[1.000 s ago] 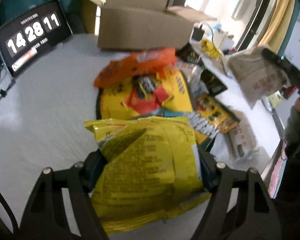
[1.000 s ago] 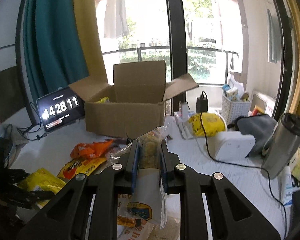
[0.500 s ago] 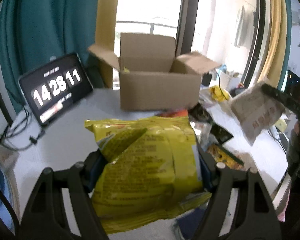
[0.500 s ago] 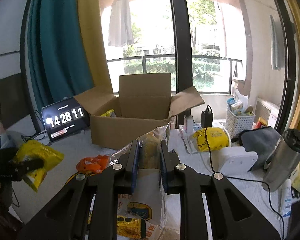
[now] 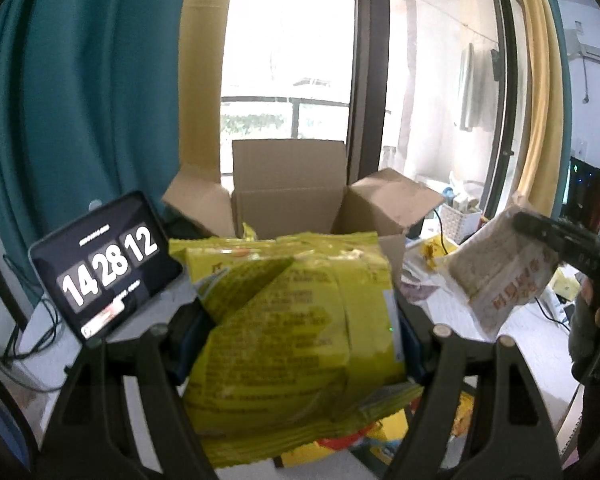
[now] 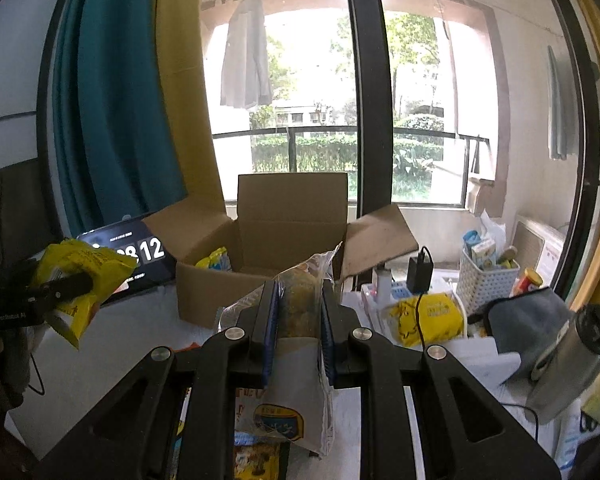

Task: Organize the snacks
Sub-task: 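Carry both bags into the cardboard box and open both grippers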

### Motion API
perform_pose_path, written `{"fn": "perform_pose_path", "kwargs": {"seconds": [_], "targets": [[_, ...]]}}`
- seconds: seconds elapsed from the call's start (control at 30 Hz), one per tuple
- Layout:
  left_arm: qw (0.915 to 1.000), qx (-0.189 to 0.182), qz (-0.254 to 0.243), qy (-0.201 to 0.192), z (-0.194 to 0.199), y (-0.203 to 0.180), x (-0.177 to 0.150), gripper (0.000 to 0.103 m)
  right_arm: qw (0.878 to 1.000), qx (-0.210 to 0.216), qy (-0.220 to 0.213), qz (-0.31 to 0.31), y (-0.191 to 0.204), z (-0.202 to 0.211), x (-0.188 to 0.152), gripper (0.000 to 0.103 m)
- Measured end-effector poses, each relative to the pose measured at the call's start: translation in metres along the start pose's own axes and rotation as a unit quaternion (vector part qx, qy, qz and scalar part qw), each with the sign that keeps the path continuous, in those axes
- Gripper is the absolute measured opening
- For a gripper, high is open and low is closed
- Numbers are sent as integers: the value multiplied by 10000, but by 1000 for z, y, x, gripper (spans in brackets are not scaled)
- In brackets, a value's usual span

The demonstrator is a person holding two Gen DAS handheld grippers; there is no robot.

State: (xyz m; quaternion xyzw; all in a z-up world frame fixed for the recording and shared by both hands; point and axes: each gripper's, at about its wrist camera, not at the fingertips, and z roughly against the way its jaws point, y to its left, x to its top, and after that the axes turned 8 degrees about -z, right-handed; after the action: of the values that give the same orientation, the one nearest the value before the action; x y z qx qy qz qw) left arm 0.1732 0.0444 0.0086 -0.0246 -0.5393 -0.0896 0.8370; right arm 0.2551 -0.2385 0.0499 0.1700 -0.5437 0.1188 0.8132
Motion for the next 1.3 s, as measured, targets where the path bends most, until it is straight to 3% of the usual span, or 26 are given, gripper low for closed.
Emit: {"fn": "perform_pose_path", "kwargs": {"seconds": [0.93,1.3], "targets": [[9972,400,-286,-562,-113,18,71,79,9976,89,-682,85,-6,-81,68,21],[9983,355,-245,-392,-188,24,91,80,9965,-73,-828,39,-10,-126,81,21]]}}
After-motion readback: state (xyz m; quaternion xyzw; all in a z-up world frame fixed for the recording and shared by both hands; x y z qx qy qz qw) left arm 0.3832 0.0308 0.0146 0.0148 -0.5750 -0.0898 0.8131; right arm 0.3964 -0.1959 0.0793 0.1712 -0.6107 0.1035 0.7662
